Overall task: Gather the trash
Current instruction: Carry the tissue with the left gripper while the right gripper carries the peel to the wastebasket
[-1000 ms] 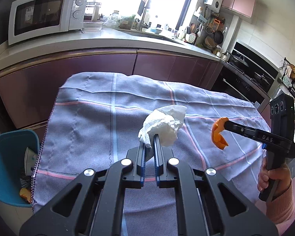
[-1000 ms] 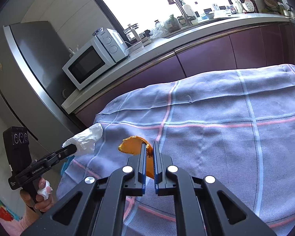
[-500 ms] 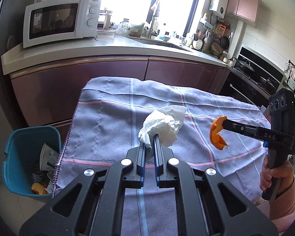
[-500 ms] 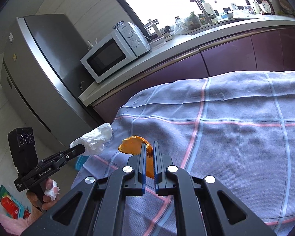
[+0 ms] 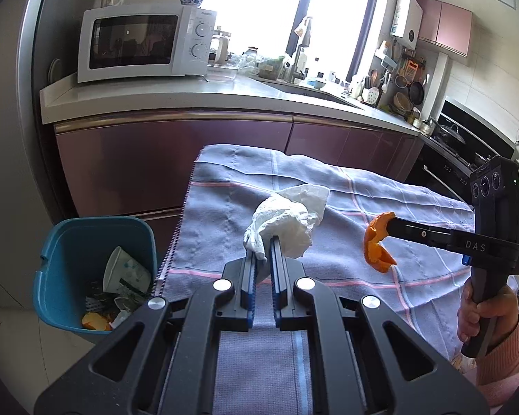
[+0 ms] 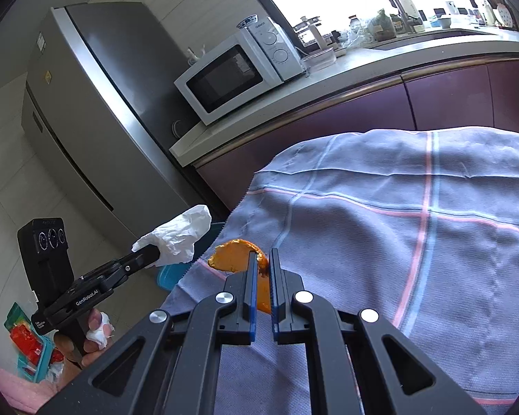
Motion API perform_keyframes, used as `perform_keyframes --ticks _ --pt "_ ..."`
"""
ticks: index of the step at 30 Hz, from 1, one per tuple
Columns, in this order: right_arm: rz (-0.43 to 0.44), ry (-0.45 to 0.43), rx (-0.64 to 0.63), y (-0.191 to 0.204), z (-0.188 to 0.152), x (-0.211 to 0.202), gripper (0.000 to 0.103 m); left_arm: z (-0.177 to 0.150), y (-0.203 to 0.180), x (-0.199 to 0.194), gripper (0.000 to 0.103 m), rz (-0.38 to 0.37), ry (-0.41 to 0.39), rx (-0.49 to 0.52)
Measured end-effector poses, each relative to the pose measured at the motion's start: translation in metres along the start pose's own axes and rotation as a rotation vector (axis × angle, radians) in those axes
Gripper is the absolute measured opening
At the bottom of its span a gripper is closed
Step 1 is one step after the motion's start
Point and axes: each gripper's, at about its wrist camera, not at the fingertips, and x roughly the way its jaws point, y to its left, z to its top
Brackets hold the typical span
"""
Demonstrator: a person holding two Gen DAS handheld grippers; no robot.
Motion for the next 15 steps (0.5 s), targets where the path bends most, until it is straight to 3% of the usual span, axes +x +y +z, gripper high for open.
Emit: perform_keyframes --ticks 15 --pt "0.104 0.076 -0.077 0.052 0.014 0.052 0.005 -0.007 0.064 -0.035 0.008 0.12 -0.033 -0.08"
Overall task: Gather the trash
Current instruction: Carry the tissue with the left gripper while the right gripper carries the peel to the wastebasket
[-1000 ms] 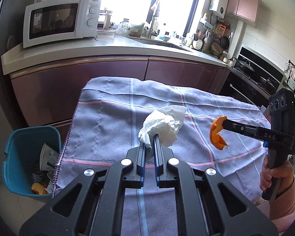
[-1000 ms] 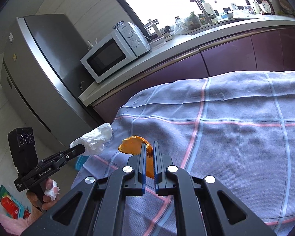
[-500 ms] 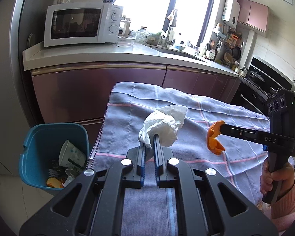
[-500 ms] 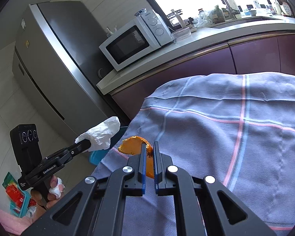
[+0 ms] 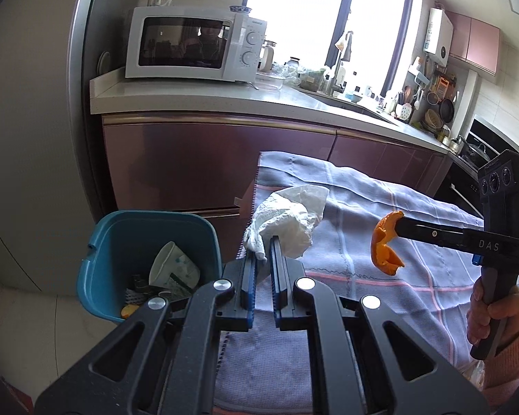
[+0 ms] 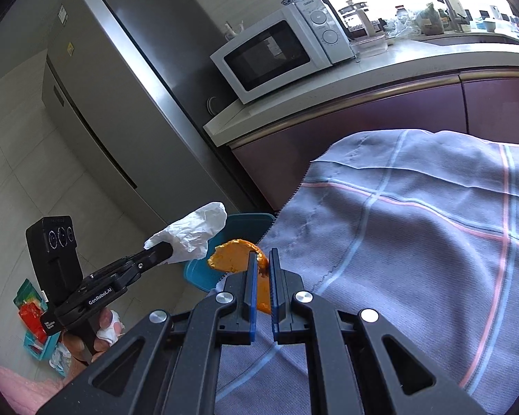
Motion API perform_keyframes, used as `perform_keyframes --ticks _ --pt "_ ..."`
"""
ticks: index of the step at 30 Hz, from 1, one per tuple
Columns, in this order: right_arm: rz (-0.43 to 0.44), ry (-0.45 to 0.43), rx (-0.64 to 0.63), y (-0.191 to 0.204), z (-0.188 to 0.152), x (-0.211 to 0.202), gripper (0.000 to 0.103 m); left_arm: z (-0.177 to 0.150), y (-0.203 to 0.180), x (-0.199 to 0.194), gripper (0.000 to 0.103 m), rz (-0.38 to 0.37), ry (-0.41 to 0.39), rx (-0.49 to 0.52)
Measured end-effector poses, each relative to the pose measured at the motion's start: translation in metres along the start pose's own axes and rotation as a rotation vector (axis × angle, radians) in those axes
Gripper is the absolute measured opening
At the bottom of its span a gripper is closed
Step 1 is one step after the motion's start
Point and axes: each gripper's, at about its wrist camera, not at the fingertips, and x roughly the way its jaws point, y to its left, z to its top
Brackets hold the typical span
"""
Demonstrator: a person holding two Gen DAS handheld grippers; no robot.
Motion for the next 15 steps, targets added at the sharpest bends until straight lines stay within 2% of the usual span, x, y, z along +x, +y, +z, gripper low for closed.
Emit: perform_keyframes --ticks 15 --pt "0.089 0.06 -0.059 0.041 0.022 0.057 0.005 -0.001 0.062 -0.001 0.008 0.105 0.005 -0.071"
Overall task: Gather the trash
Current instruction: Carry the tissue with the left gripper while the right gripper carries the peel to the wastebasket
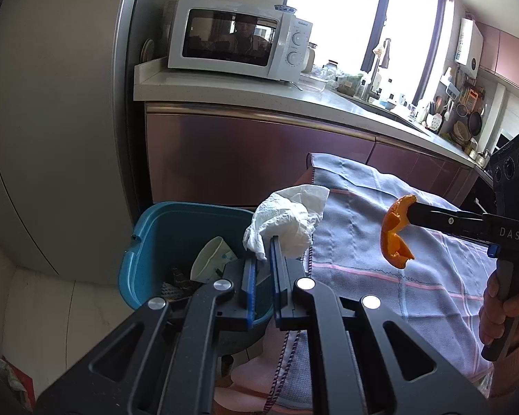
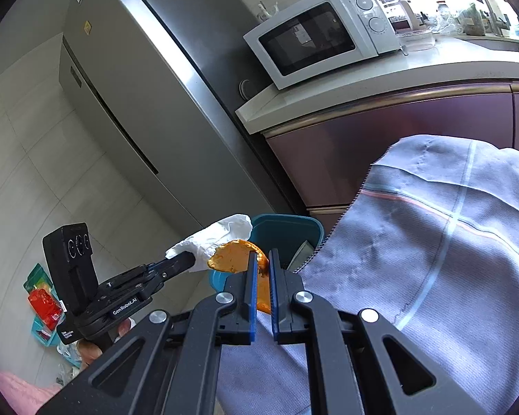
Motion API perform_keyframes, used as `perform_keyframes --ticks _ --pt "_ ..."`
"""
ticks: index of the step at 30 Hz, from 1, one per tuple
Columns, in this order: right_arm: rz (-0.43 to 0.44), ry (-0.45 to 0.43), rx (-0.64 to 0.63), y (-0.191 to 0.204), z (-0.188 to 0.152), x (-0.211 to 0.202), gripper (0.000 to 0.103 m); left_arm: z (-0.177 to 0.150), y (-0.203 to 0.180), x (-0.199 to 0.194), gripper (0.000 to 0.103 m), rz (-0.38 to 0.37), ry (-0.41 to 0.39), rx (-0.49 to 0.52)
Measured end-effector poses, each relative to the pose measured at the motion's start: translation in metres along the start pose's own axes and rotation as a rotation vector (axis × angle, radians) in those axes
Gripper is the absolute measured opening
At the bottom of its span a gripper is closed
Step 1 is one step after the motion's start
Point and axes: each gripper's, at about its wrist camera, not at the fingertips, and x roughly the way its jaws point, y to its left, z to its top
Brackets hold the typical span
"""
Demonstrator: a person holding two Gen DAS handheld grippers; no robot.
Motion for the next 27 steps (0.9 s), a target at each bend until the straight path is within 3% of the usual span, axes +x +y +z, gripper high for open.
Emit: perform_keyframes --ticks 27 --pt "0.062 0.121 0.015 0.014 0.016 0.097 0.005 0.002 0.035 0.038 0.008 0.091 0.04 -0.055"
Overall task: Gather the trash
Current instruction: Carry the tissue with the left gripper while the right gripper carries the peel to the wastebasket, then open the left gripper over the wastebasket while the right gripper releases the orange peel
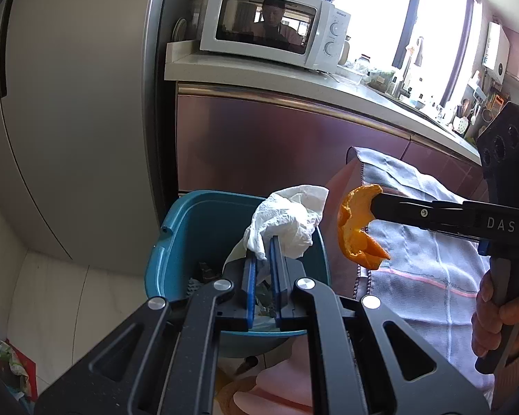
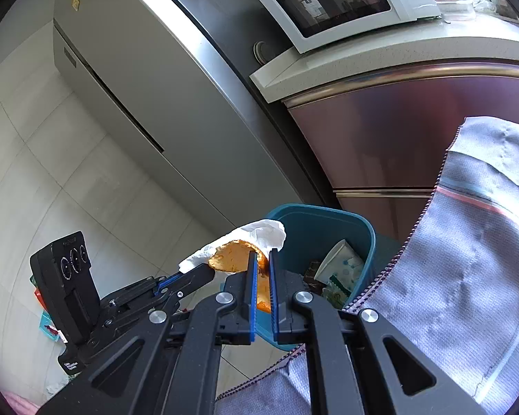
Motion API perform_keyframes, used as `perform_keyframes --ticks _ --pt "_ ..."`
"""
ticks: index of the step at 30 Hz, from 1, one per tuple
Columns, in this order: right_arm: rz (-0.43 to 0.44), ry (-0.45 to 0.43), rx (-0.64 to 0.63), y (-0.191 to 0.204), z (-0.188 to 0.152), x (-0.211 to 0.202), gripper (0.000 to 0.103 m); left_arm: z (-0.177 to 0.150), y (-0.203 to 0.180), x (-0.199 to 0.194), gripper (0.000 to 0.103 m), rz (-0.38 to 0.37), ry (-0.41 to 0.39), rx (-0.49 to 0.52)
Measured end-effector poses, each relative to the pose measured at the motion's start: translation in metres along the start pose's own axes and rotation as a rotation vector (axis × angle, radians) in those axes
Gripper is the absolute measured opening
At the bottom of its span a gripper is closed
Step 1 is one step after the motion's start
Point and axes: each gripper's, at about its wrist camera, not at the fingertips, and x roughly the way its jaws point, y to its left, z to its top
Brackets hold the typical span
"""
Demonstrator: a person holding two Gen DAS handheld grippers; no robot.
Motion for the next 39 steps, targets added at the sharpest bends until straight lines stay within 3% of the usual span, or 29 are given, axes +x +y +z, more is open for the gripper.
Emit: perform_keyframes --ticks 25,35,39 --pt "-0.056 0.099 0.051 -0.019 -0.001 0.061 0.005 -0.01 0.005 0.051 0.009 0.047 0.083 -0.027" --pt "-0.103 0.118 0.046 -0.018 -0.005 0.07 0.014 -0.017 0.006 0.093 0.011 0.028 0.158 -0.05" --pt "-0.107 0.114 0.052 -0.022 -0.008 0.063 0.015 -0.021 0.006 0.106 0.022 0.013 0.185 -0.058"
